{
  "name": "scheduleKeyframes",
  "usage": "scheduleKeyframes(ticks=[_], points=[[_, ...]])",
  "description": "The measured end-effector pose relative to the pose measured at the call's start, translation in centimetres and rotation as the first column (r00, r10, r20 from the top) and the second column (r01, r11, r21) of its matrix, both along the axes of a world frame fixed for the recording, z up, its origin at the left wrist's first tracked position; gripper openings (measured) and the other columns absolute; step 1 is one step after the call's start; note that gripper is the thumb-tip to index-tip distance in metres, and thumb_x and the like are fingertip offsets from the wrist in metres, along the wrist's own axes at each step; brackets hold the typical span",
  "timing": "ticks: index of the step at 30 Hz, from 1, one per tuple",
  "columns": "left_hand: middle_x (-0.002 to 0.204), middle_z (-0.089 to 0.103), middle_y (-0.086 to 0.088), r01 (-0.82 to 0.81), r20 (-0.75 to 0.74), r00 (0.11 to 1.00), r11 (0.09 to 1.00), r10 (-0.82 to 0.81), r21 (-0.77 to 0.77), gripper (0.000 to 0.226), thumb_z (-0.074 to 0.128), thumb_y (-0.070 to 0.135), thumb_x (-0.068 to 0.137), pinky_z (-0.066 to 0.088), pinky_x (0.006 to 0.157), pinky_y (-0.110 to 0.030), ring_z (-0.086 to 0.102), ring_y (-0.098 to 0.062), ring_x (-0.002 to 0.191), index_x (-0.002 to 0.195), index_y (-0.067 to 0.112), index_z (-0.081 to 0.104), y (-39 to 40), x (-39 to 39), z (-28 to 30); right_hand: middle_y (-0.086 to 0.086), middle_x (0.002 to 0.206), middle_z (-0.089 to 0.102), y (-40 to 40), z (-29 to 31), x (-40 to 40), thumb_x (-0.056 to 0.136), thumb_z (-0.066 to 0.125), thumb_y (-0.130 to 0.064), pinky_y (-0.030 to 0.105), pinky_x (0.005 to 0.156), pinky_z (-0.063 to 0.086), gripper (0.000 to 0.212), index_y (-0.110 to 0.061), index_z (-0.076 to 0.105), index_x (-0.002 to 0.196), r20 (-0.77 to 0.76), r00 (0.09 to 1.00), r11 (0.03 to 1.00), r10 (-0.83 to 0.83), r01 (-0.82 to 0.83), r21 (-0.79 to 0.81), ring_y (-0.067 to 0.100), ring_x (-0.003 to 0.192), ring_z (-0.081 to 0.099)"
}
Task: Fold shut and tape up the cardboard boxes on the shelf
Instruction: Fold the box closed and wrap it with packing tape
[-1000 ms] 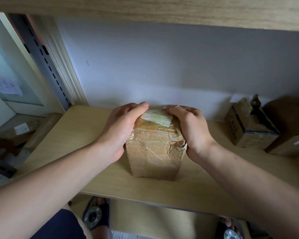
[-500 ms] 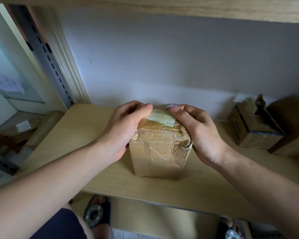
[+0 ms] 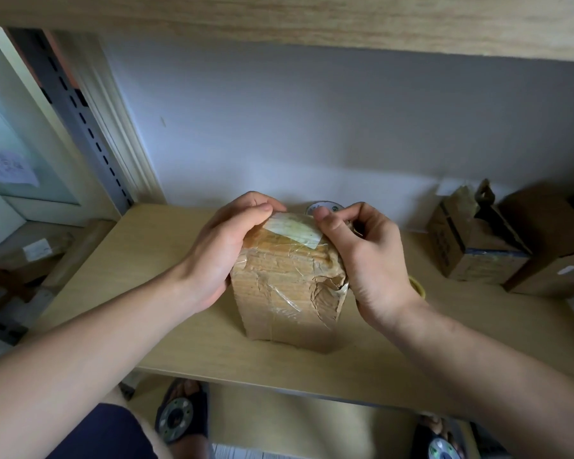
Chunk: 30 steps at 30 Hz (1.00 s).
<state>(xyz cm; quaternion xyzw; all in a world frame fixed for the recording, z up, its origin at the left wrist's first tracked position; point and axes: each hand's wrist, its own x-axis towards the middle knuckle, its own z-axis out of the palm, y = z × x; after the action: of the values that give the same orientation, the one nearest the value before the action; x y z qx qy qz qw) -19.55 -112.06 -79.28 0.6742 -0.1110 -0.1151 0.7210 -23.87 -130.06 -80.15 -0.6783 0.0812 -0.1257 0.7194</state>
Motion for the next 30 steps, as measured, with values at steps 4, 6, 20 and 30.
scheduleKeyframes(ticks=[4,6,20,30], points=[[0.13,0.06,-0.015,0.172,0.217,0.954,0.972,-0.206,0.163,0.053,0.055,0.059,0.09,0.041,0.108,-0.062,0.058,-0.037,0.123,0.13,0.023,0.058,1.3,0.0,-0.4,0.004,0.082,0.065,-1.2,0.4,-0.1,0.096,0.062,-0.043,0.043,0.073,0.049,0.03,-0.014,0.062,0.093,0.068,0.986,0.974,0.154,-0.14,-0.176,0.016,0.076,0.057],[0.134,0.059,-0.008,0.228,0.271,0.915,0.936,-0.3,0.267,0.072,0.065,0.064,0.087,0.047,0.106,-0.051,0.058,-0.031,0.126,0.14,0.018,0.049,1.8,-0.1,-0.4,0.009,0.097,0.066,-2.0,0.4,-0.1,0.099,0.053,-0.042,0.043,0.084,0.051,0.033,-0.013,0.063,0.111,0.061,0.94,0.921,0.336,-0.315,-0.231,0.021,0.089,0.061],[0.138,0.065,0.004,0.213,0.227,0.934,0.94,-0.276,0.267,0.096,0.081,0.066,0.071,0.046,0.105,-0.022,0.06,-0.014,0.129,0.149,0.021,0.047,2.5,0.8,-0.3,0.0,0.132,0.07,-3.7,1.5,-0.3,0.102,0.054,-0.013,0.025,0.099,0.054,0.038,-0.008,0.06,0.14,-0.054,0.865,0.84,0.498,-0.497,-0.216,0.012,0.12,0.066],[0.144,0.055,-0.016,0.314,0.132,0.932,0.934,-0.337,0.169,0.075,0.067,0.035,0.085,0.041,0.114,-0.04,0.048,-0.039,0.135,0.155,0.031,0.039,2.5,0.6,-0.6,0.003,0.113,0.074,-2.8,1.1,-0.2,0.08,0.071,-0.022,0.022,0.085,0.052,0.048,-0.012,0.066,0.127,-0.08,0.863,0.859,0.5,-0.505,-0.081,0.015,0.104,0.07]])
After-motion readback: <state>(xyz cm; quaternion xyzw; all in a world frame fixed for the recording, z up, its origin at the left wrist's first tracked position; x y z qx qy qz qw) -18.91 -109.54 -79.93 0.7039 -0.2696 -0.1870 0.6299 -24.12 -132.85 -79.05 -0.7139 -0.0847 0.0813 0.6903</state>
